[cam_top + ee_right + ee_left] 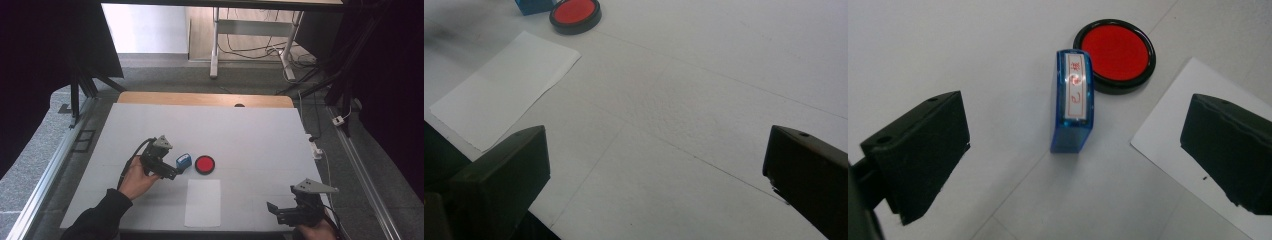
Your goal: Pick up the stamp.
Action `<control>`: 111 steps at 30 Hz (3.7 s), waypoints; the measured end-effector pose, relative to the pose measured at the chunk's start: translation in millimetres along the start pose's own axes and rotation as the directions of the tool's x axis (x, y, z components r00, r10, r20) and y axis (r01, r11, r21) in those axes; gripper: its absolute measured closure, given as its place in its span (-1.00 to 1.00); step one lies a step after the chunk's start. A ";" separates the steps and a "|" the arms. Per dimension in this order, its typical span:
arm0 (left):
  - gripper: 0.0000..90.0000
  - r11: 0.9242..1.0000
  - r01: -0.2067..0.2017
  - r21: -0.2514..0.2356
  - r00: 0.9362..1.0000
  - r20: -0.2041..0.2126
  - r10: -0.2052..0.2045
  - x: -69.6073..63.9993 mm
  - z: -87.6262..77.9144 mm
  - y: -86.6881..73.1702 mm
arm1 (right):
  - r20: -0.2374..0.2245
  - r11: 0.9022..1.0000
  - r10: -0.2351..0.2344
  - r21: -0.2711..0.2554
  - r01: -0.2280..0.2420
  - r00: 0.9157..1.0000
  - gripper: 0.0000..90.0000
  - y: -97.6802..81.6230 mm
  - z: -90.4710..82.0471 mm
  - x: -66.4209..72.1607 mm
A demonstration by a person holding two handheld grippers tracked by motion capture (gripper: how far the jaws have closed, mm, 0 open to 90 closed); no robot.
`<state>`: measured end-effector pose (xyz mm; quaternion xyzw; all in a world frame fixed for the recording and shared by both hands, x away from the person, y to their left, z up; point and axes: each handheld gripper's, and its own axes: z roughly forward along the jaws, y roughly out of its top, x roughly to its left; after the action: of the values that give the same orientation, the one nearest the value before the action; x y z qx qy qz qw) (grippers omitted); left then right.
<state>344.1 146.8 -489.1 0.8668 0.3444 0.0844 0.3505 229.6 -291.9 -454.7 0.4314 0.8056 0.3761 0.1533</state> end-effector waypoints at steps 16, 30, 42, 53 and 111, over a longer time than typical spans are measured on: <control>-0.81 0.996 -0.034 0.077 0.999 0.020 0.032 0.9 27.7 10.5 | -0.004 1.000 -0.002 0.000 0.002 1.000 -1.00 -0.1 0.3 0.1; -0.07 0.996 -0.045 0.077 0.999 -0.010 0.046 3.5 26.9 14.9 | -0.008 1.000 -0.004 0.000 0.004 1.000 -1.00 -0.1 0.6 0.6; 0.53 0.993 -0.046 0.108 0.999 -0.010 0.047 1.2 29.0 17.8 | -0.008 1.000 -0.009 0.002 0.009 1.000 -1.00 -0.1 0.7 0.7; 0.55 0.994 -0.046 0.101 0.999 -0.012 0.047 1.2 26.4 18.2 | -0.009 1.000 -0.010 0.002 0.010 1.000 -1.00 0.0 0.8 0.7; 0.54 0.986 -0.022 -0.164 0.987 0.151 0.047 -34.4 -58.6 8.7 | -0.017 1.000 -0.021 0.004 0.021 1.000 -1.00 0.7 1.1 1.6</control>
<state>300.3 151.9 -436.6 0.8453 0.2931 0.0506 0.4438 229.8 -289.8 -454.8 0.4201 0.8120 0.3765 0.1496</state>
